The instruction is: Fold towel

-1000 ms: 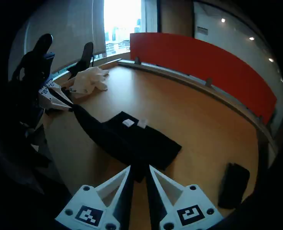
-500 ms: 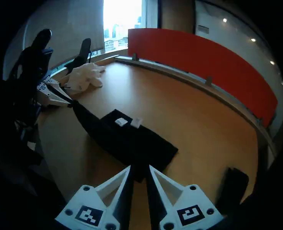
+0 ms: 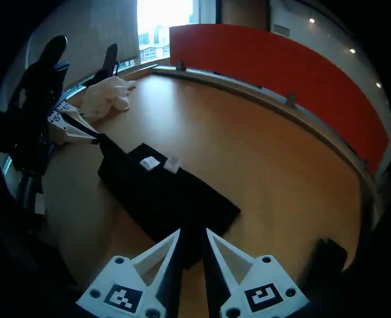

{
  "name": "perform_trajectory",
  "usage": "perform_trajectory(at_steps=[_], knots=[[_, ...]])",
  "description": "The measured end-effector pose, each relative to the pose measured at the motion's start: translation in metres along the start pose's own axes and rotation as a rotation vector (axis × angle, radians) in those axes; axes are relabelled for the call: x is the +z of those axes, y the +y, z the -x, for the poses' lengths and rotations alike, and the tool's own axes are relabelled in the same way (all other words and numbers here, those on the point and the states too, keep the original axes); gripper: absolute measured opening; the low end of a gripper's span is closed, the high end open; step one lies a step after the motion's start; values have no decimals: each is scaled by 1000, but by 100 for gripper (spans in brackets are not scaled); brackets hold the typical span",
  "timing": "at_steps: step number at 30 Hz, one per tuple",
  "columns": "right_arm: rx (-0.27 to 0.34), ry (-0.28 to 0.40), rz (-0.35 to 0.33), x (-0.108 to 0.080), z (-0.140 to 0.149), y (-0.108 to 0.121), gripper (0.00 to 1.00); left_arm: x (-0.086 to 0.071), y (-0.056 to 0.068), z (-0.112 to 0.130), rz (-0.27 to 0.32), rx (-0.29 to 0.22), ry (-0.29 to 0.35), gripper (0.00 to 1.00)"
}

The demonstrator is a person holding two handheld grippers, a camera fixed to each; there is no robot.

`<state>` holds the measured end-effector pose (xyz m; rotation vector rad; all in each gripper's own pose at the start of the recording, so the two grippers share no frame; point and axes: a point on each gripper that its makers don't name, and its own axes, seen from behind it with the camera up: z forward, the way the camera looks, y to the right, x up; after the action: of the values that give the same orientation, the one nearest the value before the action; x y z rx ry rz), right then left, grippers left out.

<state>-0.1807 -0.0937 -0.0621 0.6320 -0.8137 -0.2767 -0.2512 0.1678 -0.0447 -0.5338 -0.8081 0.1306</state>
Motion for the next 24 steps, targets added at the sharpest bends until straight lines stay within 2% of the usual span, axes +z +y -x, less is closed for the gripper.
perform_trajectory(at_steps=[18,21,24], knots=[[56,-66,16,42,25,14,21,46,-6,20,-4,11,-53,10],[58,-72,28,48,27,17,23,53,-7,20,-8,14,-52,10],[56,-78,45,53,28,22,28,59,-12,19,-23,20,-50,15]])
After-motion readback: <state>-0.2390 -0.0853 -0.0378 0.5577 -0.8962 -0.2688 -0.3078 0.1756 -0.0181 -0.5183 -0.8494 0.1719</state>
